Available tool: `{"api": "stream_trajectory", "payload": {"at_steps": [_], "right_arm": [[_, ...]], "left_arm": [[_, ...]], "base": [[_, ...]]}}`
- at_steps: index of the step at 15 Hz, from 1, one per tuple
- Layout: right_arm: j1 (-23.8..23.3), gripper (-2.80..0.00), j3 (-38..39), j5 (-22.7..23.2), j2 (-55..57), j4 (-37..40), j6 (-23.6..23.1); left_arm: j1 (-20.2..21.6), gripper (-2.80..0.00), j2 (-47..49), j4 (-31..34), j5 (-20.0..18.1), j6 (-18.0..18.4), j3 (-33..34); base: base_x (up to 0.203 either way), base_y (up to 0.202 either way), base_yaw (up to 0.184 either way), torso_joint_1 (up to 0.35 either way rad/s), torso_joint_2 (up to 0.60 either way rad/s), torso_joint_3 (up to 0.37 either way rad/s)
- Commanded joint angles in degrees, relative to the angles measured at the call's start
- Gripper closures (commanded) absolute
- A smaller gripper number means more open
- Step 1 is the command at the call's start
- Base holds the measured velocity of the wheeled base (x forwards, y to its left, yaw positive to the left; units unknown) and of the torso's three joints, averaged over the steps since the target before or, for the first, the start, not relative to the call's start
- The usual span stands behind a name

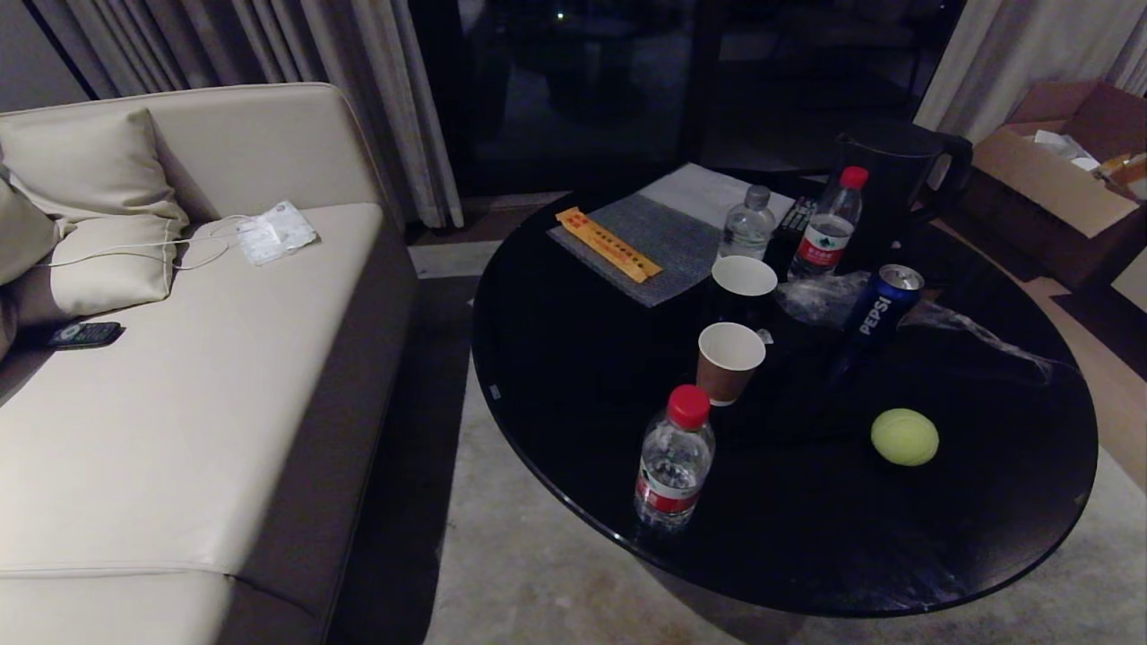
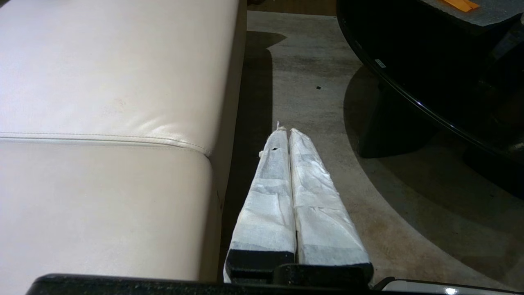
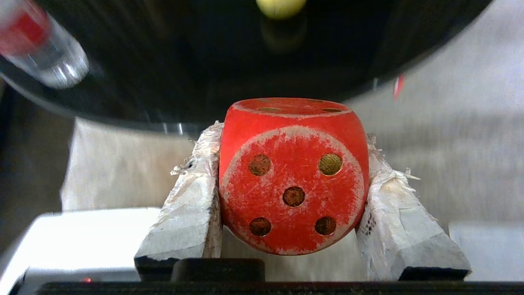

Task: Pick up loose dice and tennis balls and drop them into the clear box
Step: Put the toys in the box

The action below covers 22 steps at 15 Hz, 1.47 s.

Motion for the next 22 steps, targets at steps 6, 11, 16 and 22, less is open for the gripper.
{"api": "stream_trajectory", "payload": {"at_steps": [6, 11, 16, 22], "right_arm": [[-0.5, 0.00, 0.4, 0.2, -10.3, 0.0, -0.8], [-0.5, 0.00, 0.4, 0.2, -10.3, 0.1, -0.8], [-0.5, 0.00, 0.4, 0.1, -10.3, -0.1, -0.4], [-0.5, 0.00, 0.4, 0.1, -10.4, -0.1, -0.4]], "left_arm": [[0.0, 0.00, 0.1, 0.0, 0.1, 0.0, 0.1], [0.0, 0.00, 0.1, 0.0, 0.1, 0.0, 0.1], [0.0, 0.00, 0.1, 0.0, 0.0, 0.0, 0.1], [0.0, 0.00, 0.1, 0.1, -0.3, 1.4, 0.1]], "base": [[0.000, 0.000, 0.000, 0.000, 0.00, 0.000], [0.000, 0.000, 0.000, 0.000, 0.00, 0.000], [0.000, 0.000, 0.000, 0.000, 0.00, 0.000], [0.000, 0.000, 0.000, 0.000, 0.00, 0.000]]}}
